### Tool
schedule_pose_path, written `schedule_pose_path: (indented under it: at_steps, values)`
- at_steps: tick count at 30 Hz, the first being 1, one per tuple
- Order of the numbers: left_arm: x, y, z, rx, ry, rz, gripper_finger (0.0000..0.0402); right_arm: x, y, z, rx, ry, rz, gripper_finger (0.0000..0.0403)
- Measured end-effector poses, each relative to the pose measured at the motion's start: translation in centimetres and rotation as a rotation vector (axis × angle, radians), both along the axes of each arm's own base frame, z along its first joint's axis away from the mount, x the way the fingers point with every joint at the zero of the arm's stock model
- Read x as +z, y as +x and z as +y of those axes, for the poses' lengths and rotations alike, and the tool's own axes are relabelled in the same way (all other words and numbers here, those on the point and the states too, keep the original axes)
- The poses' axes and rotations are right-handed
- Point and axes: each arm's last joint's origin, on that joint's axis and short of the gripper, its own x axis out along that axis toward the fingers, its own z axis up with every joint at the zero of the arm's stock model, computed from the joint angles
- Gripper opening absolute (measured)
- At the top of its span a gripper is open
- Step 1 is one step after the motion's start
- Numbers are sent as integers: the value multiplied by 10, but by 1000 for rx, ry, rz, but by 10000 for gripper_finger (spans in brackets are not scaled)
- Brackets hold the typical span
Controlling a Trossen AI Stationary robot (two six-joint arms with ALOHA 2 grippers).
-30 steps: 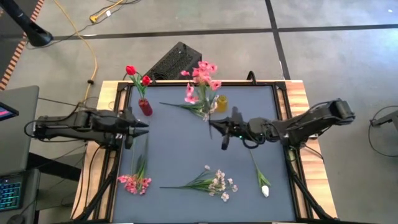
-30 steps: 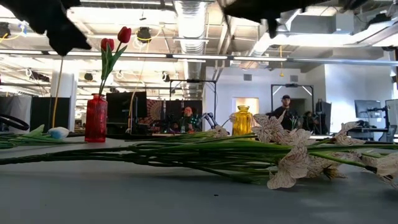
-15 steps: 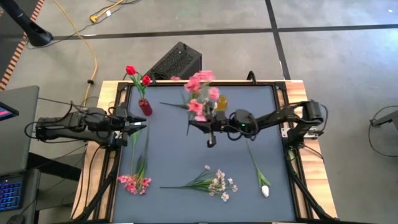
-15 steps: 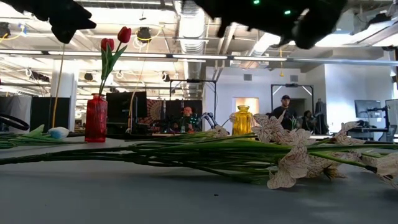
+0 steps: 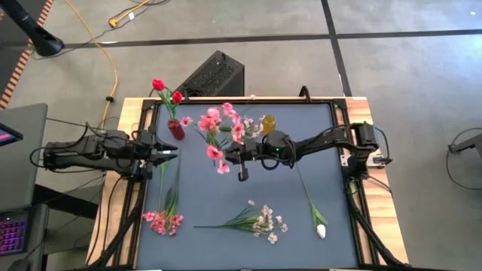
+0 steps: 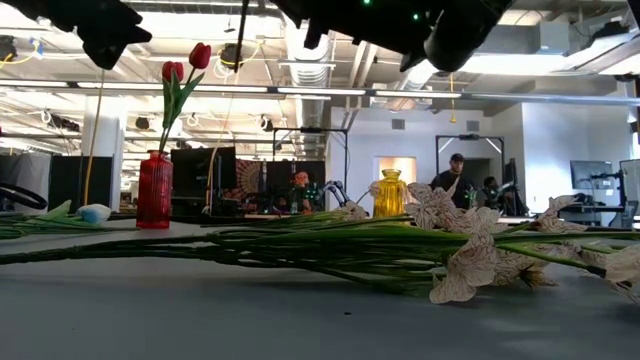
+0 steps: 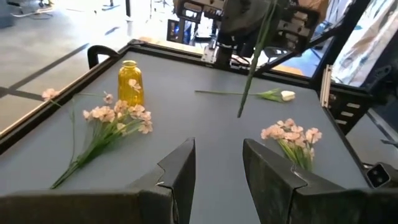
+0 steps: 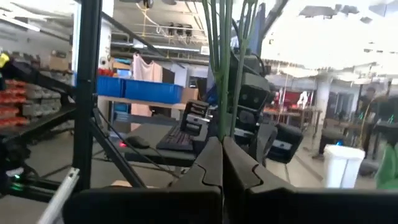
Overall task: Sort flowers into vase by color
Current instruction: Put the top pink flowers into the red vase
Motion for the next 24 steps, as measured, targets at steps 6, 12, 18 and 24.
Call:
schedule_pose_path:
  at_steps: [6, 12, 18, 24]
  values:
    - [3, 1, 0, -2, 12, -28, 122, -1, 0, 0, 0, -66, -5, 20]
    - [4, 1, 0, -2, 46, -40, 122, 1, 2, -1, 2, -93, -14, 20]
    - [4, 1, 0, 1, 60, -39, 122, -5, 26, -5, 17, -154, -34, 20]
    - [4, 1, 1, 5, 86, -32, 122, -16, 60, -18, 44, -178, -48, 20]
